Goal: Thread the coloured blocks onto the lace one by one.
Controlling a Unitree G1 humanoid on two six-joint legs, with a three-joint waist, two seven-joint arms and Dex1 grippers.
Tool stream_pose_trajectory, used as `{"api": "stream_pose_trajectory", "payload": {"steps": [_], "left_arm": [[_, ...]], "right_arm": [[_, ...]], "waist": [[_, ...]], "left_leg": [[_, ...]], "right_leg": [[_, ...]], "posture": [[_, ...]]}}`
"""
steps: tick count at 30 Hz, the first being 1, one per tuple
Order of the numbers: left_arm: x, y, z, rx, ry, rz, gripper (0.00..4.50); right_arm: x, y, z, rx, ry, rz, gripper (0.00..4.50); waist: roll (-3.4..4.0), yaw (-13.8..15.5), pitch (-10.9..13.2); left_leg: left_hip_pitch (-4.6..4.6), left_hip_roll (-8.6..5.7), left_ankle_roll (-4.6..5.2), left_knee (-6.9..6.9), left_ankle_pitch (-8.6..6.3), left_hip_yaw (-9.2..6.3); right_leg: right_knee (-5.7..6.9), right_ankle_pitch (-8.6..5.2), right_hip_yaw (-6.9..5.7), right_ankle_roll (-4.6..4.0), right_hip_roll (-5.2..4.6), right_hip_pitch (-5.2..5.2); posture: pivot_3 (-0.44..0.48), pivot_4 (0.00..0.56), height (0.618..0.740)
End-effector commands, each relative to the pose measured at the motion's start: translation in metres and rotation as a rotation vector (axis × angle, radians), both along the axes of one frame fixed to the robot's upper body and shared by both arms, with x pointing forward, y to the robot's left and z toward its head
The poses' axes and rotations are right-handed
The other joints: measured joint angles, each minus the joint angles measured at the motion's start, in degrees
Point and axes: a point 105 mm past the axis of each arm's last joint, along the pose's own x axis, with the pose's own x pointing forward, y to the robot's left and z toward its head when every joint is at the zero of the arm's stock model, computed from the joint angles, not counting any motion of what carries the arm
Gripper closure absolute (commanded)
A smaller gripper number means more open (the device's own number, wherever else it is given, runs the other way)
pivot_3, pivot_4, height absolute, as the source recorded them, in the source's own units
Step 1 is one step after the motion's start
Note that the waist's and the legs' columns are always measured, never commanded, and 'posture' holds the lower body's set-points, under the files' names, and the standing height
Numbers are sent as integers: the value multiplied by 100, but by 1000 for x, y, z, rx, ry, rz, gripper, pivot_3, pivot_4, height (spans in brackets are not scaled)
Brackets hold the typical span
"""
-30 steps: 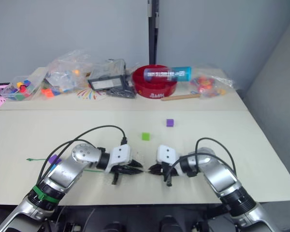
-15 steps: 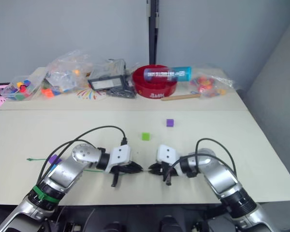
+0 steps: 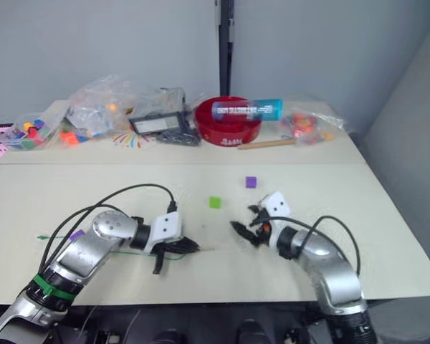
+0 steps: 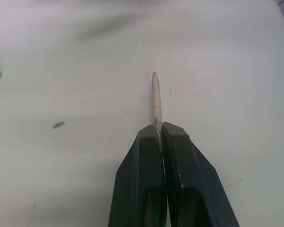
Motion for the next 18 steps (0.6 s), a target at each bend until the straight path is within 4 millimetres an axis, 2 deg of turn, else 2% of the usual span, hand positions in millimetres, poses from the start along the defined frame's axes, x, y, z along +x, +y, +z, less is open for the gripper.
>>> {"api": "stream_pose_trajectory", "payload": {"steps": [1, 6, 11, 18], "left_arm": [[-1, -2, 11, -28, -29, -13, 4500], [-1, -2, 11, -24, -28, -8, 4500], [-2, 0, 10, -16, -29, -6, 4500], [-3, 4, 12, -14, -30, 15, 4500]], "right_arm": [[17, -1, 9, 21, -102, -260, 843], [40, 18, 5, 51, -139, -393, 843], [70, 14, 7, 29, -184, -494, 843], [105, 14, 3, 26, -168, -524, 843]], "waist": [[0, 3, 0], [1, 2, 0], [2, -11, 0], [2, -95, 1]], "left_leg": [[-1, 0, 0, 0, 0, 0], [-2, 0, -1, 0, 1, 0], [-1, 0, -1, -1, 1, 0], [-1, 1, -1, -7, 0, 0]], "right_leg": [[-1, 0, 0, 0, 0, 0], [-1, 0, 0, -1, -1, -1], [-2, 1, 0, -1, -1, -2], [-3, 2, 0, -2, -1, -2]], "posture": [[0, 150, 731], [0, 150, 731], [0, 150, 731], [0, 150, 731]]}}
